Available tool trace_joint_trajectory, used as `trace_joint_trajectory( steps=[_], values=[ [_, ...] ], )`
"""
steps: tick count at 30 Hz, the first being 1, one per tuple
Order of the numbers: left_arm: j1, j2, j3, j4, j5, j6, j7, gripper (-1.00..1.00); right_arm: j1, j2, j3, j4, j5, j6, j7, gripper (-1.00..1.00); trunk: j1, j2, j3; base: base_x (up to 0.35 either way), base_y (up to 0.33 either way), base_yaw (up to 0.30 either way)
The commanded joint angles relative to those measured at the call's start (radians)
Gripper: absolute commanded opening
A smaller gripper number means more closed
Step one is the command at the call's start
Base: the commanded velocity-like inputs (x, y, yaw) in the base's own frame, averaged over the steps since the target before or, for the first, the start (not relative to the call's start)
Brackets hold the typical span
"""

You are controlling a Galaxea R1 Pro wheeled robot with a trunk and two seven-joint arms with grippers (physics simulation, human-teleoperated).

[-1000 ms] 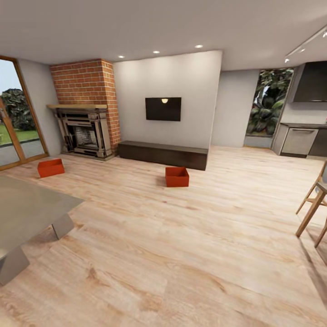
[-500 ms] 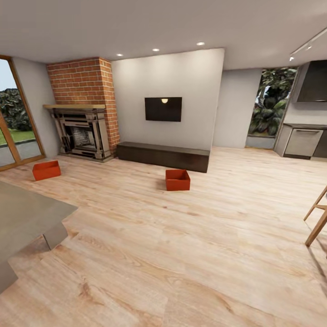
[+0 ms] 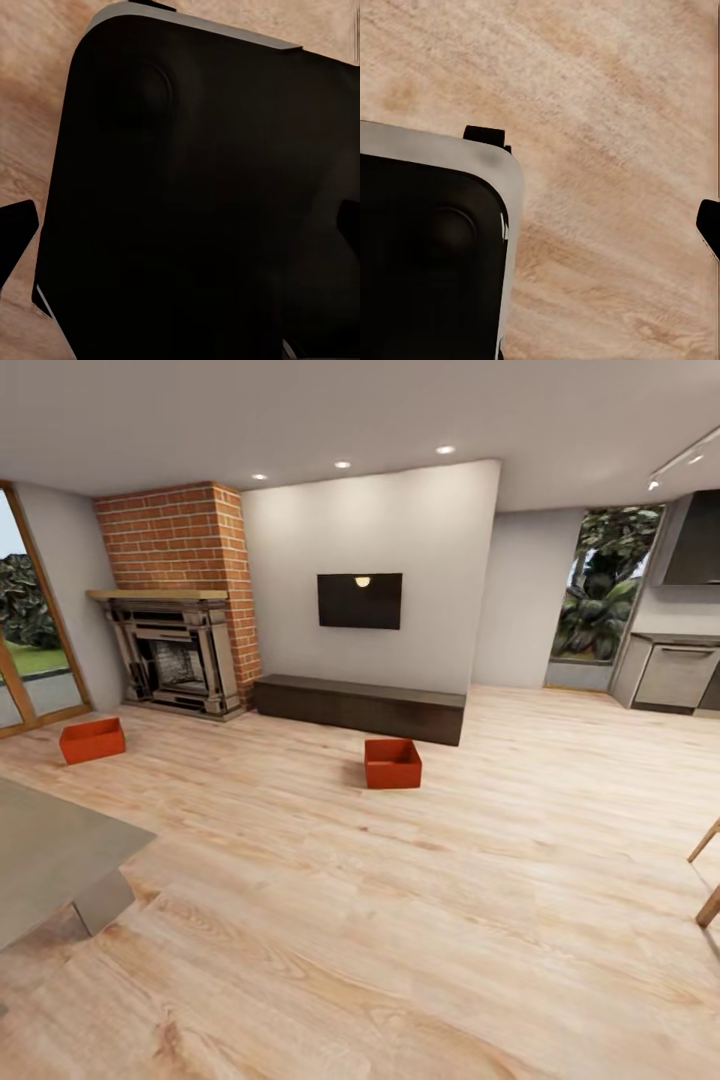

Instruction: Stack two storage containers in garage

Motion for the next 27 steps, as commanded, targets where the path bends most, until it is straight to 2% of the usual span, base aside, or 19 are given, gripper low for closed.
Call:
trace_joint_trajectory(
  steps=[1, 18, 27],
  values=[
    [0.000, 0.000, 0.000, -0.001, 0.005, -0.002, 0.001, 1.00, -0.001, 0.000, 0.008, 0.002, -0.005, -0.004, -0.003, 1.00, 0.001, 0.000, -0.001, 0.322, 0.000, 0.000],
    [0.000, 0.000, -0.001, -0.001, 0.005, -0.001, 0.001, 1.00, -0.001, 0.000, 0.007, 0.002, -0.003, -0.006, -0.002, 1.00, 0.001, 0.000, -0.001, 0.322, 0.000, 0.000],
    [0.000, 0.000, 0.000, -0.002, 0.004, -0.005, 0.001, 1.00, -0.001, 0.000, 0.006, 0.001, -0.005, -0.006, -0.003, 1.00, 0.001, 0.000, -0.001, 0.322, 0.000, -0.211]
  ],
)
